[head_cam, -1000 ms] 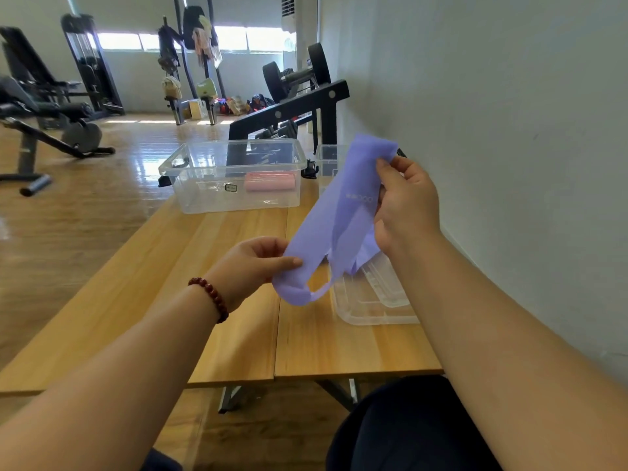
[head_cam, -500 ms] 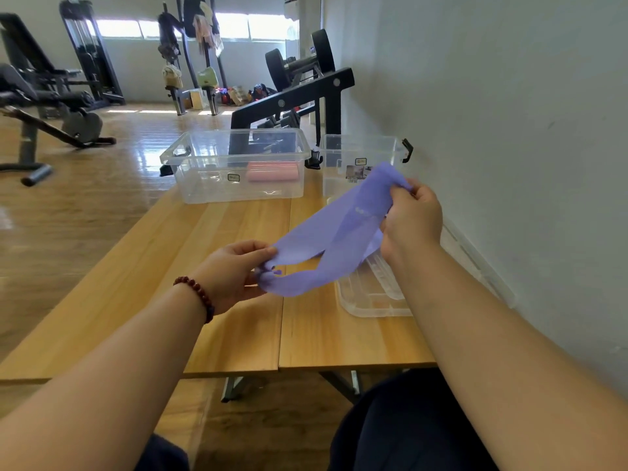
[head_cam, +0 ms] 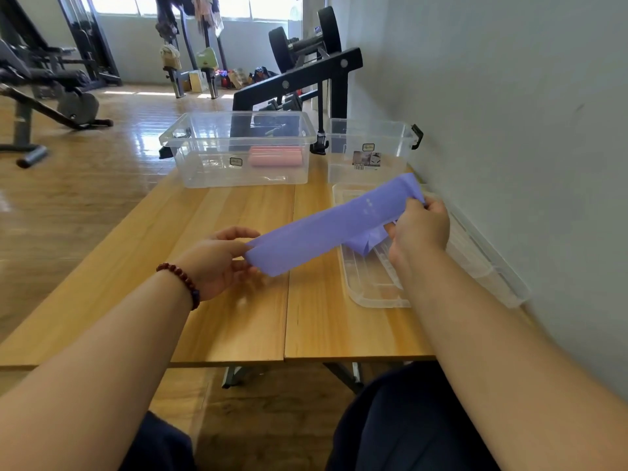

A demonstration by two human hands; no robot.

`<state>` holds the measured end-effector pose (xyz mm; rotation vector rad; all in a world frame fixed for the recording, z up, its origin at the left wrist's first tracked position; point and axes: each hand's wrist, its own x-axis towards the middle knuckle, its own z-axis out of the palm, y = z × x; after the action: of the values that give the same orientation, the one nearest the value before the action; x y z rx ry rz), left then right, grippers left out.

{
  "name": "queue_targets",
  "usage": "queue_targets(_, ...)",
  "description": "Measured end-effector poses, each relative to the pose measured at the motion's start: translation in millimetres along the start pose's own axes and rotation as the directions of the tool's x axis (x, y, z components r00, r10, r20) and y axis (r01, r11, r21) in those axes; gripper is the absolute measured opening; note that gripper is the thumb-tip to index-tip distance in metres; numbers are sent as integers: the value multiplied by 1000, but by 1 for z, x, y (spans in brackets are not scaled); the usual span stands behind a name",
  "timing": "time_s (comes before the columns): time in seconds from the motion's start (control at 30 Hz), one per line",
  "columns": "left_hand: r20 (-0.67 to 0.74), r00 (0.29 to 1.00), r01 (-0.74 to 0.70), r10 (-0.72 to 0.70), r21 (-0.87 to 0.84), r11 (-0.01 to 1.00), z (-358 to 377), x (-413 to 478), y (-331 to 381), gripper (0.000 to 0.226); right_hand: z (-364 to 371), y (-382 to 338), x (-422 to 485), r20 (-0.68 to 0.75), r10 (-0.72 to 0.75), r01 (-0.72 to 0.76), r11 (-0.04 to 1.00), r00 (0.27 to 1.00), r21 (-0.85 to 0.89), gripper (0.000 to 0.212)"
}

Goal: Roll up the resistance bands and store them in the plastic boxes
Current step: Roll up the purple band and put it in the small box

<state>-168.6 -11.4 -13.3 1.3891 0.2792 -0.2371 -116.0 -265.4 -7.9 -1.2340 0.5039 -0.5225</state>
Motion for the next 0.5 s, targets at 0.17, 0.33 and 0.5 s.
queue_targets(0.17, 129, 984, 147, -127, -167, 975, -10, -5, 6, 25, -2, 8, -1, 17, 23, -23, 1000, 1000, 2, 22)
queue_targets(0.33, 130, 981, 176, -142, -306, 936, -17, -7, 4, 25, -4, 10, -1, 31, 21, -20, 1000, 999, -7, 22)
queue_targets(0.5, 191, 967, 226, -166, -356, 907, -20, -5, 2, 31, -5, 8, 0, 16, 3, -3, 1000, 1000, -13, 19)
